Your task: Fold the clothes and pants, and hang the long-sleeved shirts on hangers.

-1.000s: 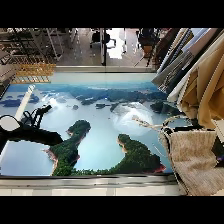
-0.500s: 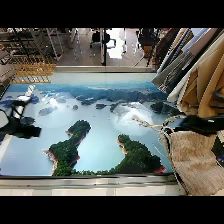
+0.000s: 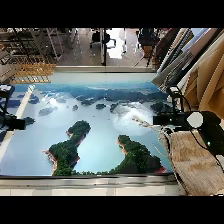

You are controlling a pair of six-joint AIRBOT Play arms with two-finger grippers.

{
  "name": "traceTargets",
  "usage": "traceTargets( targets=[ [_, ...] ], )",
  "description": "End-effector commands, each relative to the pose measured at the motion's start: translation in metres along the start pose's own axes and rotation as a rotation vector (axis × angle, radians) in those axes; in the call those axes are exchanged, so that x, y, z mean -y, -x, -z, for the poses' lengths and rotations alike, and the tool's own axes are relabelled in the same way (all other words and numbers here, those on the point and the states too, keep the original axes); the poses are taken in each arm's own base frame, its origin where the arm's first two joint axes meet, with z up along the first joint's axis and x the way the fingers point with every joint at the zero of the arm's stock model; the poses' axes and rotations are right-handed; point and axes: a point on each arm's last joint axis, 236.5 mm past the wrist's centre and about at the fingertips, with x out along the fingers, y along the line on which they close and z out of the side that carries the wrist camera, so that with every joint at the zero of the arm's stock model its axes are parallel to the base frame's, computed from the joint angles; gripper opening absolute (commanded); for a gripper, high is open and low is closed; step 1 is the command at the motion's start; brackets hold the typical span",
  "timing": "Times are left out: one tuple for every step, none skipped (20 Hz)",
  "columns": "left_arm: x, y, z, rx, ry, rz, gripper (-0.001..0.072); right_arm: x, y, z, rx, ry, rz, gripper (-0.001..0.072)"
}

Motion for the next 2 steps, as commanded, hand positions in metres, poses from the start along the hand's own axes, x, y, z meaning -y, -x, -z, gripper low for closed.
traceTargets(
  targets=[
    [-0.0037,0.0011,-0.0017,0.008,0.000,-0.014,0.0011,-0.0008,-0.0018,-0.0156,0.069,0.041,0.017,0.0050],
    [-0.0037,0.0011,-0.0018,0.008,0.000,-0.015,0.0012,-0.0008,-0.0019,-0.0156,0.069,0.041,0.017,0.0050]
  ],
)
